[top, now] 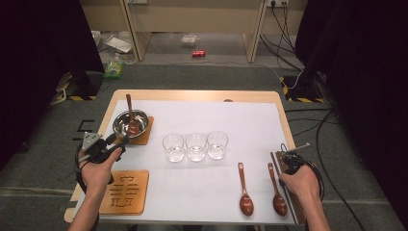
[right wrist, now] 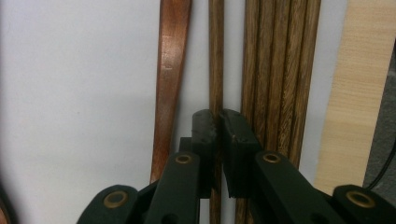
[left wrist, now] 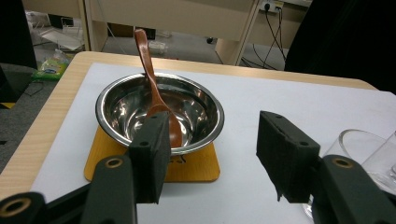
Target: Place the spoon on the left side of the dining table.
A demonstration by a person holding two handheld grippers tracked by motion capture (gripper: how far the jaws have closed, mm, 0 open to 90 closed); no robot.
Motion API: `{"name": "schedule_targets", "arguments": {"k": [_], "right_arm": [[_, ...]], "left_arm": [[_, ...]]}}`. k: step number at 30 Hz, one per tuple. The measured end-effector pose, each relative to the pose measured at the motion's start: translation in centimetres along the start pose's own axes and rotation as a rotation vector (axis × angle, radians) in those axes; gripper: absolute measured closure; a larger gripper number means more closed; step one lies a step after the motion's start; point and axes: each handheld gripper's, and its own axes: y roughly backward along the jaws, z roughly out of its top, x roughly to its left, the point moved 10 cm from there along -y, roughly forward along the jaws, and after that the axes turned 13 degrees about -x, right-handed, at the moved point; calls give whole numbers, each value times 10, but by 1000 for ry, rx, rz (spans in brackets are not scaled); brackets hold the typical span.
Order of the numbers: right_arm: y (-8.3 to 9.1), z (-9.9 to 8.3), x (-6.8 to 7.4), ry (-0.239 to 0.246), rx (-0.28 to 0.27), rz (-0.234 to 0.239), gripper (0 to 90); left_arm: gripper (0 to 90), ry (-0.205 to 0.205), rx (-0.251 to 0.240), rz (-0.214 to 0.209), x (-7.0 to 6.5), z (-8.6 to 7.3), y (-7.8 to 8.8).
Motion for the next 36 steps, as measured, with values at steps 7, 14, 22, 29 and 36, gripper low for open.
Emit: {"name": "schedule_targets", "arguments": {"k": [7, 14, 22, 29, 36], "right_arm": [[7, 10, 1, -21, -36, 14, 845], [17, 23, -1, -13, -70, 11, 845], [19, 27, -1, -11, -85, 6, 845], [24, 33, 2, 1, -107, 5, 845], [29, 39, 4, 10, -126, 1, 845]], "left_arm": [[442, 3, -1, -1, 0, 0, 0], [441, 4, -5, -4, -1, 2, 1], [440, 10, -4, -5, -1, 1, 1], [440, 10, -3, -7, -2, 1, 2], [440, 15, -5, -7, -1, 1, 2]]}}
